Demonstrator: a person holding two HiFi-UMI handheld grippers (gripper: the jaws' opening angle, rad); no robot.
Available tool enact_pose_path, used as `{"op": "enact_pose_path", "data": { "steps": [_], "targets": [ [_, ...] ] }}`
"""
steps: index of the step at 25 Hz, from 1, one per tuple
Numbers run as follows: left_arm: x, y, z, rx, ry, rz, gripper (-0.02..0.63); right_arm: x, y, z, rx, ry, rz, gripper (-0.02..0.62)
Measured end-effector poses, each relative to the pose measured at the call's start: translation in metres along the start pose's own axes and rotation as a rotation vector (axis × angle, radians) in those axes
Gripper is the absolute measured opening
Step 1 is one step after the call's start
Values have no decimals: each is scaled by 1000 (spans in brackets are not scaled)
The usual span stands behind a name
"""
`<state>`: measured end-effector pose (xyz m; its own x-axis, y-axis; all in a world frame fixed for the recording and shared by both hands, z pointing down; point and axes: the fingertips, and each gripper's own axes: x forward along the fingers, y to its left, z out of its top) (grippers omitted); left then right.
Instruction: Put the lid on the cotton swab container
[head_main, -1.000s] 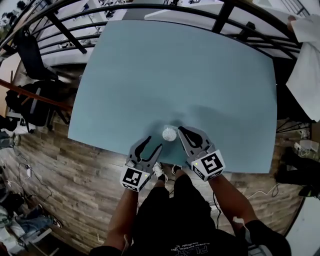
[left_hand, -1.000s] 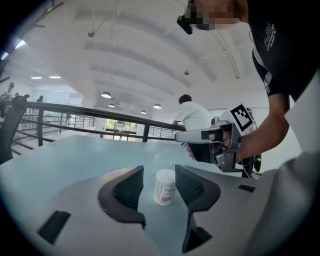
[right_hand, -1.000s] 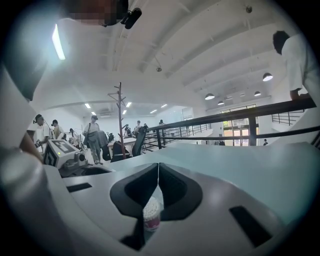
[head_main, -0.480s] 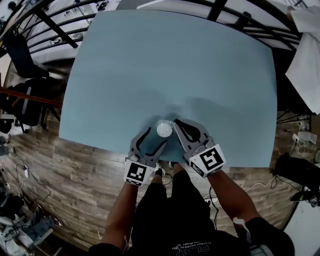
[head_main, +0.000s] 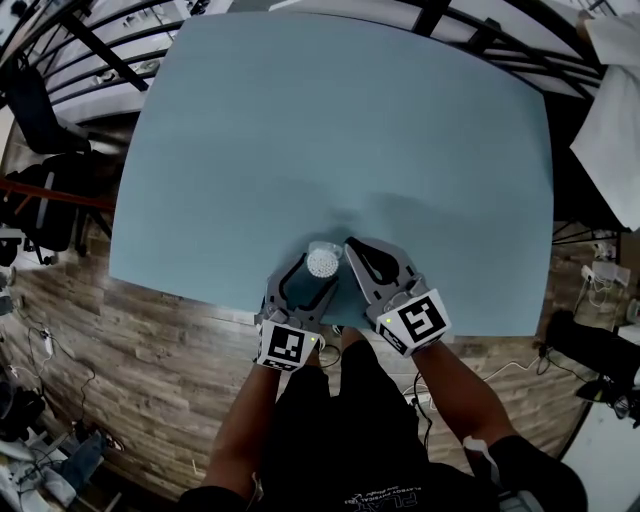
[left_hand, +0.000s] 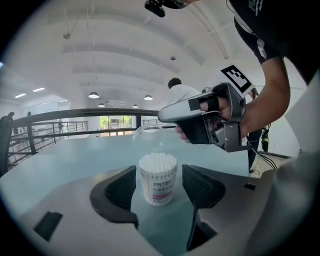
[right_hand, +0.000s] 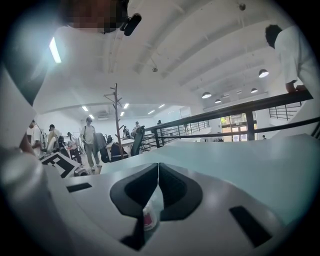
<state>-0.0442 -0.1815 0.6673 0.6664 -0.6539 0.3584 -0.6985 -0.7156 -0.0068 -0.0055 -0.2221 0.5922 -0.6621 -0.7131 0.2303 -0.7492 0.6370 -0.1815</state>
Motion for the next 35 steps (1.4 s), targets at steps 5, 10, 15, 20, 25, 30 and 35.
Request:
{"op": "enact_pose_path", "data": {
  "steps": [5, 10, 15, 20, 25, 30, 35],
  "targets": [
    [5, 0, -6, -15, 15, 22, 285, -1, -3, -5, 7, 8, 4, 18],
    [10, 1, -2, -17, -7, 11, 285, 0, -6, -6, 12, 15, 7, 18],
    [11, 7, 4, 0, -17, 11, 284, 3, -6, -5, 20, 14, 9, 18],
    [14, 9, 4, 7, -19, 5, 269, 8, -4, -12, 20, 27, 25, 18],
    [13, 4, 3, 13, -15, -9, 264, 11, 0, -10, 14, 25, 40, 18],
    [13, 2, 3, 24, -15, -19, 264, 14, 6, -14, 12, 60, 81, 17],
    [13, -2, 4, 11, -17, -26, 264, 9, 14, -21, -2, 92, 115, 17]
  ]
}}
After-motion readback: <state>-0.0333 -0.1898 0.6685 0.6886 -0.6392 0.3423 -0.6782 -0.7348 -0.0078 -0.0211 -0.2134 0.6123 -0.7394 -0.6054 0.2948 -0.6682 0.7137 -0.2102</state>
